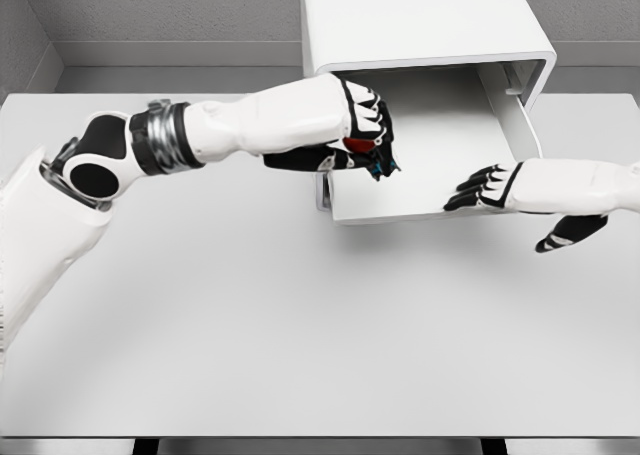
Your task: Slide open multi-storey tabletop storage cabinets and put open load switch and slide close multi-storey tabletop storage cabinets
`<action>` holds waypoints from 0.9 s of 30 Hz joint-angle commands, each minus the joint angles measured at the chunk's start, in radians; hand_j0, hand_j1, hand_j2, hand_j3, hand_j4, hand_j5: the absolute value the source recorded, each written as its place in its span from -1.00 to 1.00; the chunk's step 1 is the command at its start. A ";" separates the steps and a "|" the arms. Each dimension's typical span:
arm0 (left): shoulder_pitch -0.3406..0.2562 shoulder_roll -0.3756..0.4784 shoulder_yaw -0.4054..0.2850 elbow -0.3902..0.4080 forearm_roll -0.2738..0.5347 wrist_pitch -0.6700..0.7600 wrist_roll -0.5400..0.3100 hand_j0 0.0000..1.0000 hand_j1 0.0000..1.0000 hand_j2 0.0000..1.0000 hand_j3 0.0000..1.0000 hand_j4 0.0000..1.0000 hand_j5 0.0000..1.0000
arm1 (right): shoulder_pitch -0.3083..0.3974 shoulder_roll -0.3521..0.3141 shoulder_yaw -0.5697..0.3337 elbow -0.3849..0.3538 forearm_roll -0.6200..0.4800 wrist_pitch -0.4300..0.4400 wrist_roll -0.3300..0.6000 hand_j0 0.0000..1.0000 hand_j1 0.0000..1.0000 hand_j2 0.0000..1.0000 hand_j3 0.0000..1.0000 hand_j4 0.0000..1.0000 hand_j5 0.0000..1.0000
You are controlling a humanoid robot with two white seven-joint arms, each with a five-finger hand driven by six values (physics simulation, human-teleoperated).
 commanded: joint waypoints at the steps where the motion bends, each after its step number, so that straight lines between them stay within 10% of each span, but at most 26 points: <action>1: -0.002 -0.013 0.001 0.003 0.007 0.003 -0.003 -0.14 -0.14 -0.14 -0.14 -0.14 -0.14 | 0.000 -0.008 -0.027 0.001 -0.010 0.003 -0.003 1.00 1.00 1.00 1.00 1.00 1.00; 27: -0.028 -0.225 0.001 0.194 -0.208 0.003 -0.019 -0.13 -0.13 -0.13 -0.13 -0.13 -0.13 | 0.032 -0.140 -0.205 0.014 -0.119 0.003 0.000 1.00 1.00 1.00 1.00 1.00 1.00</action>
